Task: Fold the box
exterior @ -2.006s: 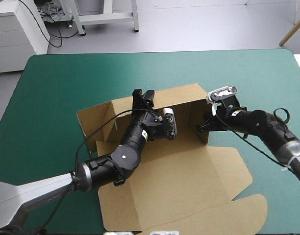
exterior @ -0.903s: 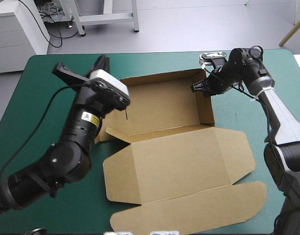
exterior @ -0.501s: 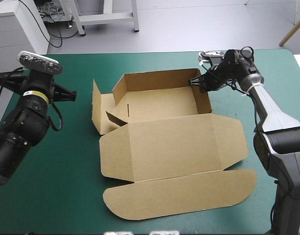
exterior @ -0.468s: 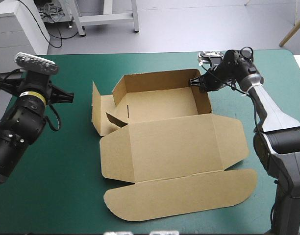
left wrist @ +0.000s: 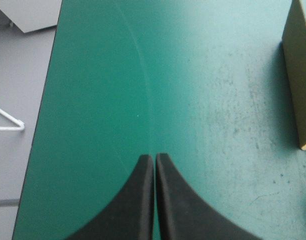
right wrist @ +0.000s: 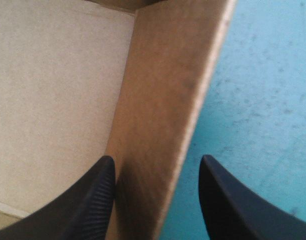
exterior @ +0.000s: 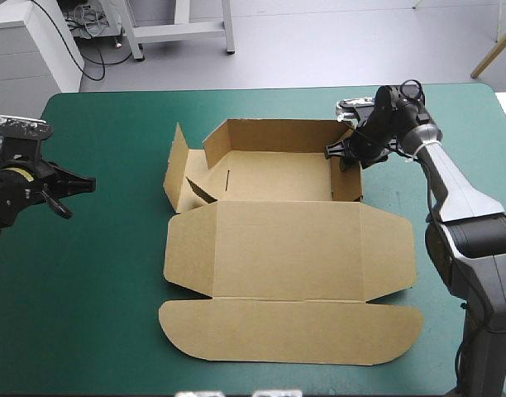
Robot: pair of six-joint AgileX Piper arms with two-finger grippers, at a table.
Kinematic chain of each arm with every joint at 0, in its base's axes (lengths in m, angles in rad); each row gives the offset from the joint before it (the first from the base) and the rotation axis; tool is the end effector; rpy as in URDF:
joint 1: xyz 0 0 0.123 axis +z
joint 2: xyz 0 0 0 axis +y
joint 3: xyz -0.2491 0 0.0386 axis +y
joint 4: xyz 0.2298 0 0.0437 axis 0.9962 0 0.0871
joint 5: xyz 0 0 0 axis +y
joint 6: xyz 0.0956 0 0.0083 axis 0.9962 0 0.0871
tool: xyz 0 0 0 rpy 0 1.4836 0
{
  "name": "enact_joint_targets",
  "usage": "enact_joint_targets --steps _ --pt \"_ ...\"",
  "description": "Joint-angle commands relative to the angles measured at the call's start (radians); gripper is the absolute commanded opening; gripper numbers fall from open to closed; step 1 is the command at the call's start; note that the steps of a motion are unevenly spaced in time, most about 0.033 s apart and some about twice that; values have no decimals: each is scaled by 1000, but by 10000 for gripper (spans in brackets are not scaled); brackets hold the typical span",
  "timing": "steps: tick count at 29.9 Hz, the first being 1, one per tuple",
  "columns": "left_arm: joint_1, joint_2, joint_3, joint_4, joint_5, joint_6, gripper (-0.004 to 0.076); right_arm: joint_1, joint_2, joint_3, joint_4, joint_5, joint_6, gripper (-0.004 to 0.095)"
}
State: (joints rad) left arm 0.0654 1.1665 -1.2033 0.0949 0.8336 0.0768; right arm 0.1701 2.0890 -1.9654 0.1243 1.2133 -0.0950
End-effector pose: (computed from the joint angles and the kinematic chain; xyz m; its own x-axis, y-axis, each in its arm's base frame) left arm 0.2373 0.0223 0.3571 -0.6586 0.0971 -0.7462 -0.0263 0.9881 0.1517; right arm 0.4127 0.0822 0.2449 -0.9227 -0.2102 -0.3232 -0.2522 0.9631 0.0937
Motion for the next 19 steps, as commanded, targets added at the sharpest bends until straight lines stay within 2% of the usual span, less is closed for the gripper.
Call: enact_joint_targets --steps 1,3,8,11,19 --pt "68 3 -34 -95 -17 56 -3 -8 -132 -33 -78 -11 -1 493" --pt "107 19 -34 -147 -17 67 -3 -8 -177 -33 -124 -11 -1 489" --pt "216 71 -34 -309 12 163 -3 -19 -306 -33 -124 -11 -1 474" --pt "262 98 -34 -363 39 189 -3 -19 -364 -28 -84 -10 21 449" --pt "272 122 -34 -370 87 194 -3 -19 -356 -2 -52 -10 62 441"
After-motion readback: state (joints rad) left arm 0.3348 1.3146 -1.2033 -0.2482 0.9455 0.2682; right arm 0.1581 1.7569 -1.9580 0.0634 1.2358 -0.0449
